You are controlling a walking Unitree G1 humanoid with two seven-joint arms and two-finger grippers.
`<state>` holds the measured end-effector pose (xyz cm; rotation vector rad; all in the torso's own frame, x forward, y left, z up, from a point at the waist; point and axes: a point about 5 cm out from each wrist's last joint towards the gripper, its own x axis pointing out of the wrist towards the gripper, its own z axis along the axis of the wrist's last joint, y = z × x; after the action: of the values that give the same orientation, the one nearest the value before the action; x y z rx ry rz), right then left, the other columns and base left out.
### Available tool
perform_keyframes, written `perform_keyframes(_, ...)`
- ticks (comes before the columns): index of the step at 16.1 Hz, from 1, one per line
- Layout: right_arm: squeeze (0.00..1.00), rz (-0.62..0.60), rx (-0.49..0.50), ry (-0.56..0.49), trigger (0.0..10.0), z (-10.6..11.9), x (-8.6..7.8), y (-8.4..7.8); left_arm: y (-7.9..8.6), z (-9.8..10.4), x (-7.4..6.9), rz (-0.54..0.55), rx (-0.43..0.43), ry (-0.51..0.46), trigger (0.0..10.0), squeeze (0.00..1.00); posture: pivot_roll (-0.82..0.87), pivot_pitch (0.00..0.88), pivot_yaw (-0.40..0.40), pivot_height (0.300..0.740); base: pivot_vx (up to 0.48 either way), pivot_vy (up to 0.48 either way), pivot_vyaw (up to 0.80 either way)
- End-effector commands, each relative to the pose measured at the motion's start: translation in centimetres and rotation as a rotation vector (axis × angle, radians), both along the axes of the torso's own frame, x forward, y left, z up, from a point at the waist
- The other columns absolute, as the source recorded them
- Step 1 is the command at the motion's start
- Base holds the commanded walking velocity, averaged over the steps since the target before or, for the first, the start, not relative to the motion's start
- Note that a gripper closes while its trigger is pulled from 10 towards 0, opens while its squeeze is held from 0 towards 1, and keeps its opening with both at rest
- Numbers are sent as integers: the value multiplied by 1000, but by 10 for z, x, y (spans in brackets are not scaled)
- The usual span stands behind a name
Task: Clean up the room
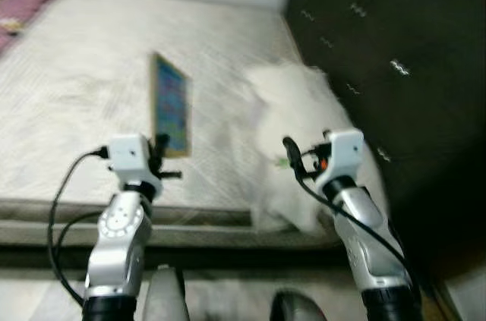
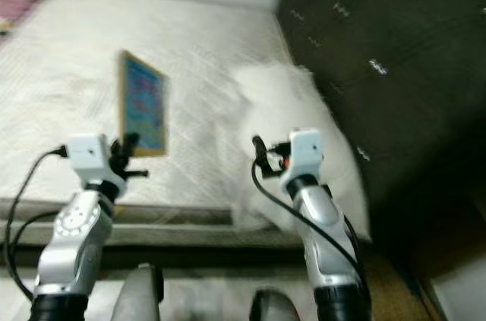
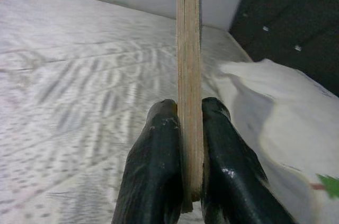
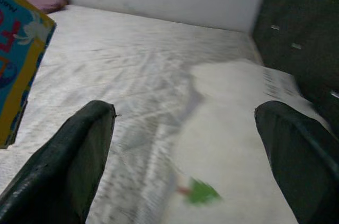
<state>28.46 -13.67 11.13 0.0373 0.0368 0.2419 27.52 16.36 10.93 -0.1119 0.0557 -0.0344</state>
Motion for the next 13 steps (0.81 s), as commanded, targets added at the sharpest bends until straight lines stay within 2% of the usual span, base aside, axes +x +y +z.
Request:
perform_keyframes(1,0,20,6,-29,10000,8,2,4,3,12,3,9,4,-58,10000,0,-6,0,-99,658,352,0,0)
perform_keyframes(3,0,18,0,-30,10000,8,3,3,3,12,3,7,4,-58,10000,0,-6,0,-100,658,356,0,447)
perform_keyframes(13,0,-9,1,-22,10000,7,6,0,0,12,4,-5,-2,-60,10000,0,-6,0,-102,658,381,0,0)
